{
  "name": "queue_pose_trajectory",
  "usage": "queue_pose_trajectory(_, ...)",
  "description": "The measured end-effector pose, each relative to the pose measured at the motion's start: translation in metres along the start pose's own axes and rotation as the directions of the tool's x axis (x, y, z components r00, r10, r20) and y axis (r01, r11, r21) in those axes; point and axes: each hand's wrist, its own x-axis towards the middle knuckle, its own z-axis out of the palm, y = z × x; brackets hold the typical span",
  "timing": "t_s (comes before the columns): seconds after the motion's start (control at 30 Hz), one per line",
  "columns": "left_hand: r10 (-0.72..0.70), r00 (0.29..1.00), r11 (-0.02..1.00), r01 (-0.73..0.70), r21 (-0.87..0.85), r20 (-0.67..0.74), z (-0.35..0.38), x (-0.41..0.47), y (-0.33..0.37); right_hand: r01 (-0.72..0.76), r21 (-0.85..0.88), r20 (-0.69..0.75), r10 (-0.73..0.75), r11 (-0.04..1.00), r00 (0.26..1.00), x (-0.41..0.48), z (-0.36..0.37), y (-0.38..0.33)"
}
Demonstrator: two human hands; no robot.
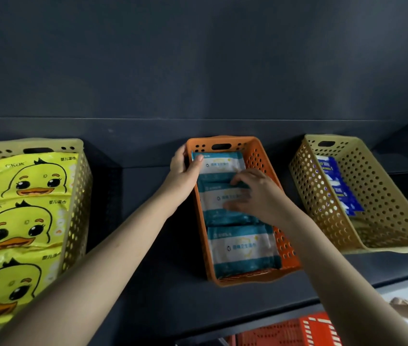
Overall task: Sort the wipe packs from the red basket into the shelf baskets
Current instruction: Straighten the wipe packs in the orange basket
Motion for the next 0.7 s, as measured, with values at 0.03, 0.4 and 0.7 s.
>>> queue_pose_trajectory(0.03, 0.002, 1.0, 1.0, -0.002, -0.006, -0.007, 0.0, 0.0, 0.0, 0.004, 0.022, -0.012, -0.003, 1.0, 1.0, -0.002, 0.003, 0.002)
queue_pose_trajectory(0.4, -0.04, 0.999, 0.998, 0.04, -0.037, 0.008, 0.001, -0.005, 0.002, -0.005, 0.047, -0.046, 0.008, 0.999, 0.999, -0.008, 0.01, 0.0)
queue_pose_trajectory(0.7, -0.032, 0.999, 0.998, 0.031, -0.053, -0.02, 0.004, -0.006, 0.005, 0.036, -0.106, 0.132, -0.022, 0.994, 0.991, -0.007, 0.022, -0.008)
